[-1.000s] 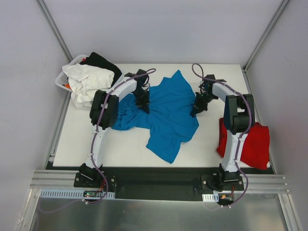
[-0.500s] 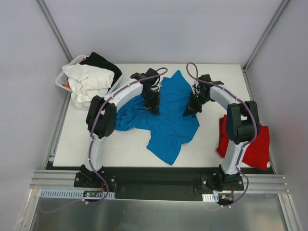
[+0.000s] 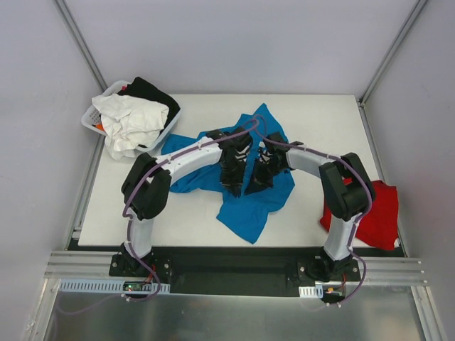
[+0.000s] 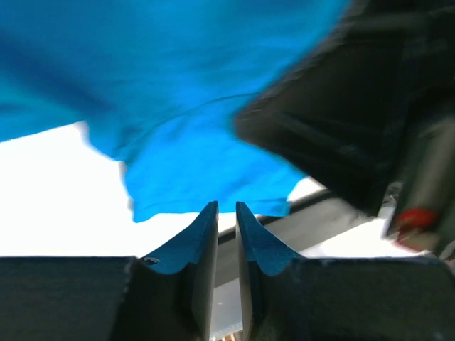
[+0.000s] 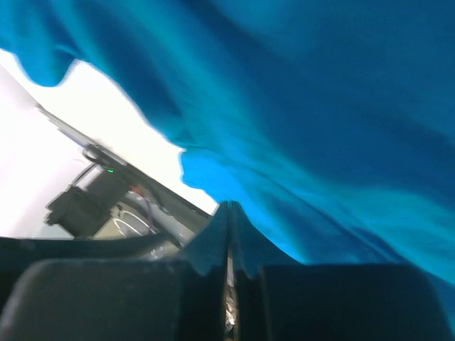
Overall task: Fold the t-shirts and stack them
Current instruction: Flatten the tshirt out
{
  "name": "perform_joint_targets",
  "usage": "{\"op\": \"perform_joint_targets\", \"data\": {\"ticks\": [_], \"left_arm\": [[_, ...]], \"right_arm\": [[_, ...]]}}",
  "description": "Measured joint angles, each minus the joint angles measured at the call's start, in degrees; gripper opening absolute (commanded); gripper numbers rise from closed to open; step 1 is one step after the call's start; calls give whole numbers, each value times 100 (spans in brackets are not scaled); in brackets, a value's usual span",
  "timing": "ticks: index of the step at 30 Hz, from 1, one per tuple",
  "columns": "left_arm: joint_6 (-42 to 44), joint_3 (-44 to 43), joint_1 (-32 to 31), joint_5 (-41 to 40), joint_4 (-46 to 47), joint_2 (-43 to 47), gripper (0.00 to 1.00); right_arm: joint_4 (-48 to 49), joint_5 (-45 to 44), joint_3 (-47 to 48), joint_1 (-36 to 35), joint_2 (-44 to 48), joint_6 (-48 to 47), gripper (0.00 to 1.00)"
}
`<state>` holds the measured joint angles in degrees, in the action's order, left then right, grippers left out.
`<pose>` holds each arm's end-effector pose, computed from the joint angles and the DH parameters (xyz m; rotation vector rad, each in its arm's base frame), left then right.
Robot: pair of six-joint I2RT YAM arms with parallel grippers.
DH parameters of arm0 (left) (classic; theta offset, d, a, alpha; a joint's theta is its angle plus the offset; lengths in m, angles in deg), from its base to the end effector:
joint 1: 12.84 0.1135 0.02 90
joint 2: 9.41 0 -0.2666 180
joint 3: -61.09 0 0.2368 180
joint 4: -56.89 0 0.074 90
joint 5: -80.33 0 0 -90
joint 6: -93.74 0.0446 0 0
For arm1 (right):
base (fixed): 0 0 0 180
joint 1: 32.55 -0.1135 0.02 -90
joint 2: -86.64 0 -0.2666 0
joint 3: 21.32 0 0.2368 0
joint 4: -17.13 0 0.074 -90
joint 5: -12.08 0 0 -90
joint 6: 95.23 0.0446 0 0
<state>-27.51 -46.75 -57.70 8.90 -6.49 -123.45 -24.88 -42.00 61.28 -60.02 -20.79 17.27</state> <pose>0.2768 -0.2955 0.2224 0.4397 2.9449 -0.7136 0.3056 0.1884 0.1672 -0.3122 2.8349 1.0824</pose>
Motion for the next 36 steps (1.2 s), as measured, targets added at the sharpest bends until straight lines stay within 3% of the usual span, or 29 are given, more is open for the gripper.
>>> {"op": "perform_joint_targets", "data": {"ticks": [6,11,16,22,25,30,36], "left_arm": [[-103,758,299,-387,-4,706,15],[-103,1060,918,-457,-2,1228,15],[31,1095,1423,-496,-2,1294,17],[79,1095,1445,-372,0,1252,16],[81,1071,1443,-345,-7,1134,16],[131,826,1443,-481,-2,909,15],[164,503,1443,-1679,33,748,15]], "right_arm": [[201,11,-129,-2,-195,144,1],[269,35,-146,162,-291,149,1],[205,42,-337,748,-247,-13,1],[-269,-149,-452,1711,7,-516,1],[-793,-702,-175,1821,28,-861,1],[-1316,-2439,623,1239,221,-1403,1],[-1353,-4118,741,503,664,-1502,1]]}}
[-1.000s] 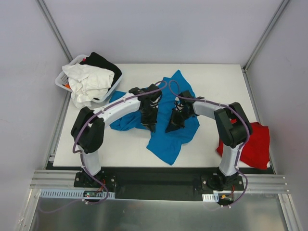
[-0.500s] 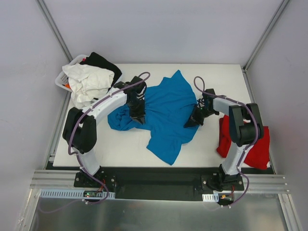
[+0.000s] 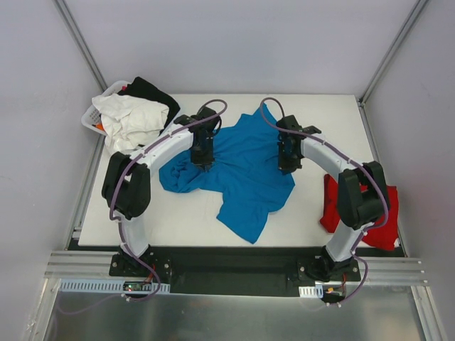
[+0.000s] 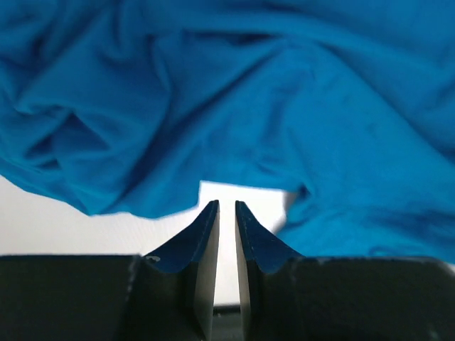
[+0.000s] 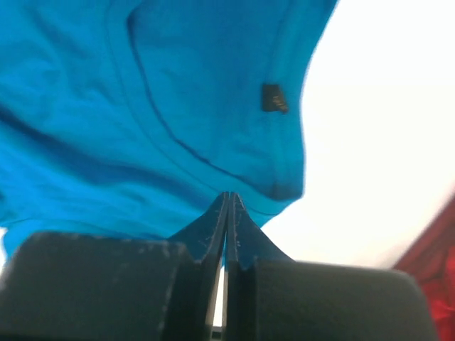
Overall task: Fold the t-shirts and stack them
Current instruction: Flatten the tshirt out
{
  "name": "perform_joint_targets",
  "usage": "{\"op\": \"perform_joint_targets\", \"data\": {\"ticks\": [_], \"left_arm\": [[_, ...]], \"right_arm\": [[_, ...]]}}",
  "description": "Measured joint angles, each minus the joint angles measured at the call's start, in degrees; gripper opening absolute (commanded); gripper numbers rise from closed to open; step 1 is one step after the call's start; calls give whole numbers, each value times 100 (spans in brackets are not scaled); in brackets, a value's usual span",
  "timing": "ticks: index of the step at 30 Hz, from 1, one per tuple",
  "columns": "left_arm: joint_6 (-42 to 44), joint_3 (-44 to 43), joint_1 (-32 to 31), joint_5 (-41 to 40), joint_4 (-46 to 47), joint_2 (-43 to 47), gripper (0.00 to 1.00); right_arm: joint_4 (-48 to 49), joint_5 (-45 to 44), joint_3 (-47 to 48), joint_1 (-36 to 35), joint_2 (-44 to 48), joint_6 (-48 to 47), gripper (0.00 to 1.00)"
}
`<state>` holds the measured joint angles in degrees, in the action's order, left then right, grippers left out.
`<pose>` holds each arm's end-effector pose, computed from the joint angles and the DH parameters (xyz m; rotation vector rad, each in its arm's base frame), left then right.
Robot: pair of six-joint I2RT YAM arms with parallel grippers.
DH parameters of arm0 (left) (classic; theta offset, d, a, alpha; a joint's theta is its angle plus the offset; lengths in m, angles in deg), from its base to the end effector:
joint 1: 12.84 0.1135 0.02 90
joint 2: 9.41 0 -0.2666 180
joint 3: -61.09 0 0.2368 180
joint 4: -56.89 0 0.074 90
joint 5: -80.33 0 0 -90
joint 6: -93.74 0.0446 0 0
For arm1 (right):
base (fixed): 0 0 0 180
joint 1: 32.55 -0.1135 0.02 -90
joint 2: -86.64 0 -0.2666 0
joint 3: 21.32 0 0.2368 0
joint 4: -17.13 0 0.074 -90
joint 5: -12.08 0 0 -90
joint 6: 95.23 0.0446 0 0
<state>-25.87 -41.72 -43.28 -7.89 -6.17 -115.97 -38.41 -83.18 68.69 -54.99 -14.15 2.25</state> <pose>0.3260 -0.1932 0.2446 0.0291 2.7884 -0.3238 0.3251 0.1299 0.2227 -0.3280 2.6993 0.0265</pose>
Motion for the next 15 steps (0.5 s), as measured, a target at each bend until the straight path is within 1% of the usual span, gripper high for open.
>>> {"op": "perform_joint_targets", "data": {"ticks": [2,4,7,9,15], "left_arm": [[-15,-149,7,-404,13,-181,15],[-39,-306,22,-573,46,-476,15],[-83,-337,72,-479,173,-896,15],[-105,-197,96,-278,282,-1043,16],[-125,262,120,-35,424,-901,15]], "right_arm": [[-7,-310,0,-76,-22,68,1],[-13,-452,4,-92,-61,138,1],[55,-361,-15,-96,-146,238,1],[190,-164,-131,-103,-164,293,1],[420,391,-772,-129,-160,448,1]]}}
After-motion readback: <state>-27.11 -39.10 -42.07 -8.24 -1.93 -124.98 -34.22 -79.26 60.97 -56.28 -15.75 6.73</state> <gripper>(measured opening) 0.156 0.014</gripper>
